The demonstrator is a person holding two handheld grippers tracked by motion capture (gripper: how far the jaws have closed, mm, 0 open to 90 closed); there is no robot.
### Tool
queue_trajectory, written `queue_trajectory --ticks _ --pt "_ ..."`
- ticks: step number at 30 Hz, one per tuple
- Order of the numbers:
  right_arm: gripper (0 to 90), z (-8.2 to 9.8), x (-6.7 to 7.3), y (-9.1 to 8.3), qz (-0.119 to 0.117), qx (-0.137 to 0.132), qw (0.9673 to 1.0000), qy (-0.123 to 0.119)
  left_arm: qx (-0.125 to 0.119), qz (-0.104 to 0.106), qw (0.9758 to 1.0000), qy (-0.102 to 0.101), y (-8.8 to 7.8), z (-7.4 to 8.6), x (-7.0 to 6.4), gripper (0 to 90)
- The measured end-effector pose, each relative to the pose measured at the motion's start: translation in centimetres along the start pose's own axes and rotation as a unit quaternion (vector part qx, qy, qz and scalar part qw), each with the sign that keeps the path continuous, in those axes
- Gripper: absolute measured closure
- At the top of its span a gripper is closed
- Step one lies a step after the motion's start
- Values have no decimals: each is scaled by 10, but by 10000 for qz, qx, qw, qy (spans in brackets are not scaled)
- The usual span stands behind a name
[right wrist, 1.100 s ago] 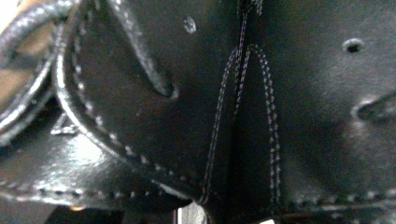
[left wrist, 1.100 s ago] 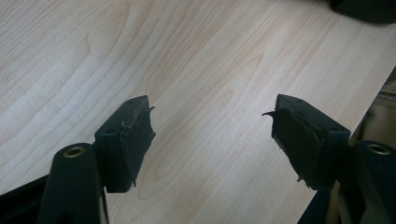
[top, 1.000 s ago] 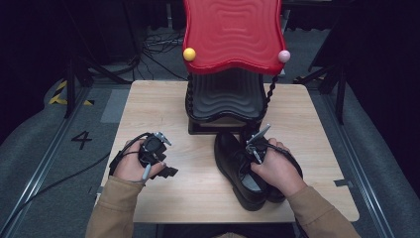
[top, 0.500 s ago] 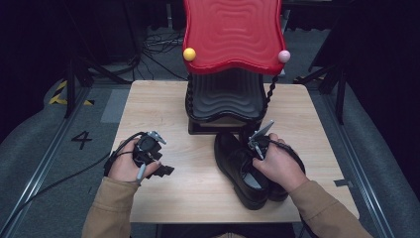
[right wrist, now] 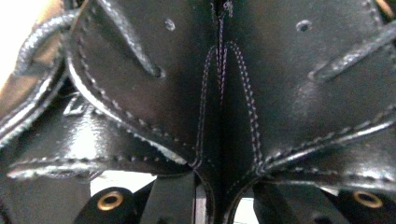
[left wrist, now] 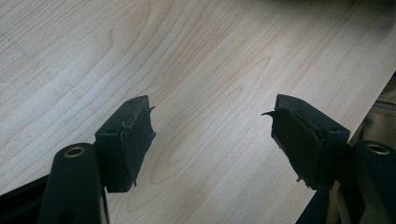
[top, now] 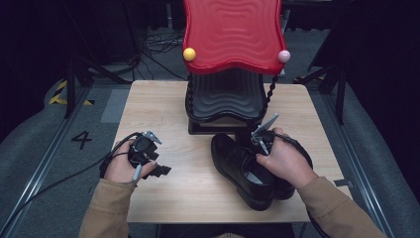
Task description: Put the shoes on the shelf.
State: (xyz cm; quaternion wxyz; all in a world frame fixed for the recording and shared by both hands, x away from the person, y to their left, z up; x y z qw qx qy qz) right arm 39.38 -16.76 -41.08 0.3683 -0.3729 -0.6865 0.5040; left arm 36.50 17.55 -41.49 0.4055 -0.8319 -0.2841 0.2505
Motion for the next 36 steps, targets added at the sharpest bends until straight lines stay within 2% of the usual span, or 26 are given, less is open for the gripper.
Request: queue_trajectory --ticks 12,15,19,28,29,30,36 --pt "814 3 3 -34 -8 54 10000 -68 -30 -2 10000 -18 -2 0 1 295" --pt "814 5 8 -51 -26 114 9998 -147 -40 -8 10000 -33 -2 0 1 295" --pt "814 6 11 -65 -62 101 9998 -173 -54 -11 10000 -23 -3 0 1 295" --pt "814 3 18 -104 -19 -37 9997 -257 -83 -16 10000 -28 -5 0 1 295" --pt "814 3 18 -104 -19 -37 9997 -257 -83 -16 10000 -28 -5 0 1 295" --pt "814 2 19 -113 -15 -81 9997 -250 -92 -14 9999 -44 -5 0 1 295" --pt "814 -2 19 -130 -41 -193 9995 -234 -95 -22 9999 -37 -6 0 2 295"
Point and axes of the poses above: each handheld gripper's, and its own axes: y roughly forward along the jaws, z roughly out of its underside, x roughly to its left, the point moved 4 cm from there along y, roughly forward along the jaws, and after that the axes turned 7 degrees about -x, right-handed, at the moved point
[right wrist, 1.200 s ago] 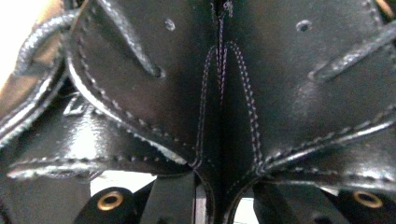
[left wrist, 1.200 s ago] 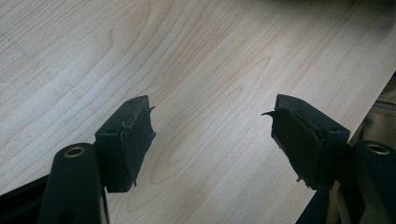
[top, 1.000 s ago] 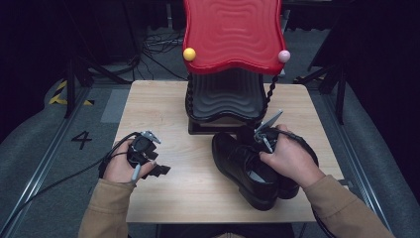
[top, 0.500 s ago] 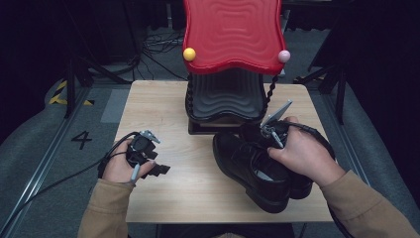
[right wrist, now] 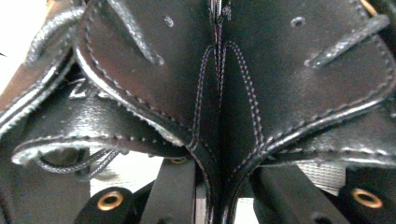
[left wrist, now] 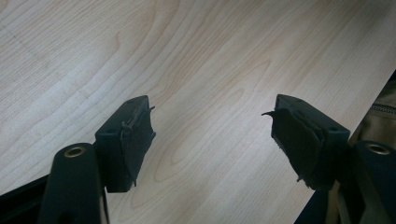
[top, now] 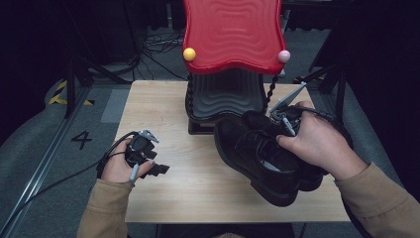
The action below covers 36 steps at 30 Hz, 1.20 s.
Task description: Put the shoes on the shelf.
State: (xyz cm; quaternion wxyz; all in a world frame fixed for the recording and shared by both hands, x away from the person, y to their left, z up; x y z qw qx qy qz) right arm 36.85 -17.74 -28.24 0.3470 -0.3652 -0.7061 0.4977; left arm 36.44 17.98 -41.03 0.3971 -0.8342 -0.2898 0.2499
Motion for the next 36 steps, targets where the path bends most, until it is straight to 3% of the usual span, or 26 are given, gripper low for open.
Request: queue_trajectory --ticks 19,25,36 --pt "814 -15 2 -56 96 -263 9996 7 -33 -7 10000 -15 -2 1 2 294" --pt "814 -19 5 -79 271 -344 9990 -17 -58 -12 10000 -33 -3 1 3 295" --pt "814 -29 11 -117 29 -441 9990 46 -86 -19 9999 -86 -4 2 5 295"
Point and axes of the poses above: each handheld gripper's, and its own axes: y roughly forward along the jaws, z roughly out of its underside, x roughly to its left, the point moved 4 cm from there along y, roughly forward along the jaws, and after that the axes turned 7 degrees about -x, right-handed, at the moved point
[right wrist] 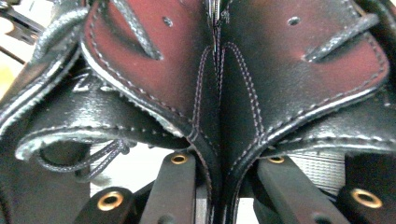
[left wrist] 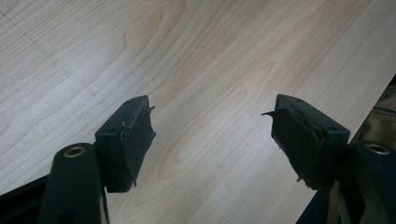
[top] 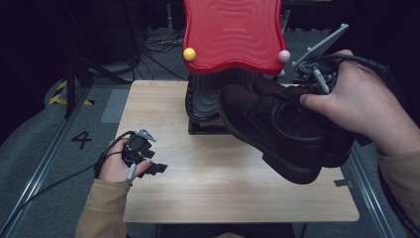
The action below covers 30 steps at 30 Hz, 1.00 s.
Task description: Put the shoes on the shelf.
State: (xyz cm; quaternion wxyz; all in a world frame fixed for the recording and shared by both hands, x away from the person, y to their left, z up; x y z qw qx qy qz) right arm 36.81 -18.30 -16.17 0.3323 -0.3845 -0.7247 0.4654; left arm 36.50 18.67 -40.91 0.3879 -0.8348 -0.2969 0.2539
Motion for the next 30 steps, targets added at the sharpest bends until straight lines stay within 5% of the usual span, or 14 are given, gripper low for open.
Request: queue_trajectory --ticks 19,30 --pt "814 -42 13 -53 108 -361 9992 123 -10 -57 10000 26 -2 2 3 294" --pt "814 -99 2 -75 303 -816 9953 432 -74 -179 9997 -131 -9 11 9 292"
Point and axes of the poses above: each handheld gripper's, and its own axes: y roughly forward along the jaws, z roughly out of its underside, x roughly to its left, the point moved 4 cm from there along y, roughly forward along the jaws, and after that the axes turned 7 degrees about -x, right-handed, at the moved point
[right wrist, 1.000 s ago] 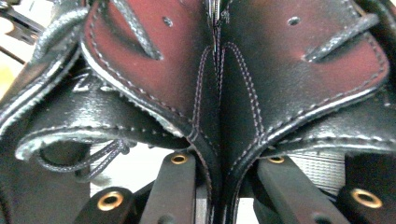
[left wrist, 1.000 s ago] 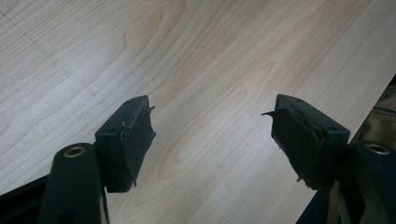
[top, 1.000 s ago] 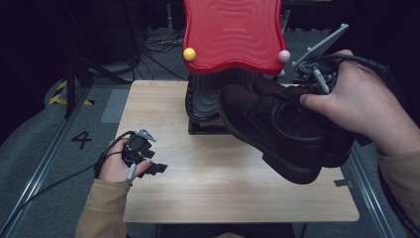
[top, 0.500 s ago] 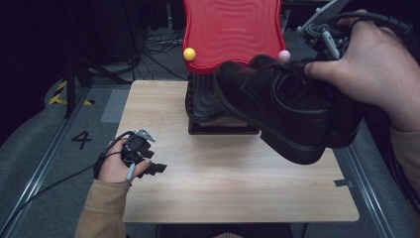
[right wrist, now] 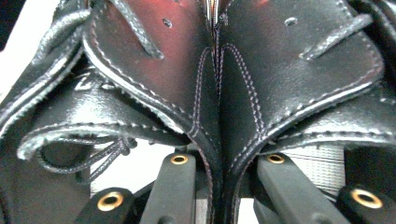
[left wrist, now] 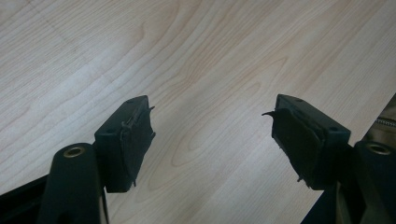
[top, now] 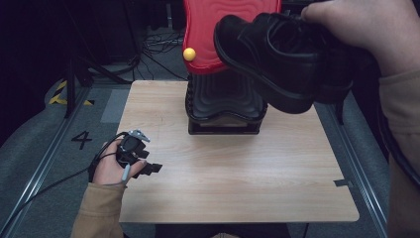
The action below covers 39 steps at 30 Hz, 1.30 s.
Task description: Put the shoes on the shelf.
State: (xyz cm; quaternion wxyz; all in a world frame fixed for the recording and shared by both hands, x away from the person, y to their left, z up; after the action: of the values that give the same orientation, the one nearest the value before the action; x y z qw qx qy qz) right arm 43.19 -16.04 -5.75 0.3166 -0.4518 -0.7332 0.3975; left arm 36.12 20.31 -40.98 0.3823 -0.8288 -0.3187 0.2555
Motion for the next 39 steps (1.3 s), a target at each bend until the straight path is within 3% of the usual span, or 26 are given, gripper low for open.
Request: queue_trajectory --ticks 10,15,17,27,36,39 --pt "814 -42 0 5 260 -346 9990 118 -71 -2 10000 -64 -5 6 3 292" --pt "814 -62 4 15 416 -404 9982 145 -98 3 9999 -126 -6 8 8 292" --pt "814 -75 8 21 480 -546 9973 122 -103 26 9998 -146 -5 9 9 292" --pt "814 -107 13 36 447 -824 9953 234 -159 48 9996 -234 -7 13 16 291" --pt "813 -138 12 46 688 -1090 9906 452 -203 132 9993 -303 -9 16 23 287" --pt "812 -148 9 53 764 -1253 9876 560 -185 137 9992 -319 -8 16 24 286"
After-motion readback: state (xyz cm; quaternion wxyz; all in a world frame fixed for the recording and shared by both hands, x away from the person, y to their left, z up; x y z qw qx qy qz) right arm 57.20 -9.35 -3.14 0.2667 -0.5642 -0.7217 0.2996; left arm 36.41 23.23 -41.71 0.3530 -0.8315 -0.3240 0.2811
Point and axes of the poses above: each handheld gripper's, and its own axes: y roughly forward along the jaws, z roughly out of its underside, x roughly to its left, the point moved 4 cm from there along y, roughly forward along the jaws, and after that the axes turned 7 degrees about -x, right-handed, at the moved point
